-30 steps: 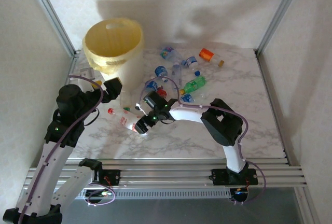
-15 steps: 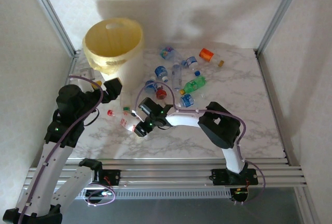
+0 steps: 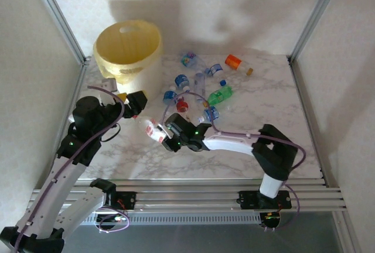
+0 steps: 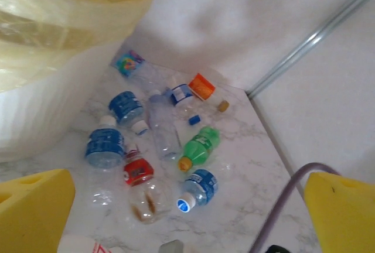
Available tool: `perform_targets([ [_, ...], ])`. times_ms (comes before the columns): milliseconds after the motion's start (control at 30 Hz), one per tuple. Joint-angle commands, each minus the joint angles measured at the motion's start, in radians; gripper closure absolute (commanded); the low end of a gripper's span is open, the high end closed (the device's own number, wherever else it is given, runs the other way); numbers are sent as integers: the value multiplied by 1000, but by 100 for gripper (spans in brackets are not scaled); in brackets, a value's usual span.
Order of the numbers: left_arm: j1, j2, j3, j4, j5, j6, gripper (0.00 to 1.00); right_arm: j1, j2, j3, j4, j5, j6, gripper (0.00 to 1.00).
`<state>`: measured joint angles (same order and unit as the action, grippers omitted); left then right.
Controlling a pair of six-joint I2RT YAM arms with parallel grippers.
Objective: Throw the plastic bottles in the bin
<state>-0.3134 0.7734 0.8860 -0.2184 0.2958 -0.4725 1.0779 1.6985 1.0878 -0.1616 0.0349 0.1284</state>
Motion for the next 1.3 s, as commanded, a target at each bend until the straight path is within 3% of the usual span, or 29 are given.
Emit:
perform_targets([
  [0,-54,12,-9,83,-16,-19,0,-15,-108,-37,7,92,17,80],
  [367,-220,99,-99,286,45,-39,0,-114,-328,-114,-69,132,73,81],
  [600,-232,99,-243,534,183,-155,0,-158,-477,-162,-62,102,105,80],
  [900,-256,140,-415,881,285,-272,0,-167,-545,-160,-28,-7,131,80],
  [1067,-257,215,-422,974,310,-301,0,-167,-553,-176,15,-100,146,80],
  [1267,-252,298,-397,964,295,-291,3,-167,-589,-200,27,-172,152,79],
])
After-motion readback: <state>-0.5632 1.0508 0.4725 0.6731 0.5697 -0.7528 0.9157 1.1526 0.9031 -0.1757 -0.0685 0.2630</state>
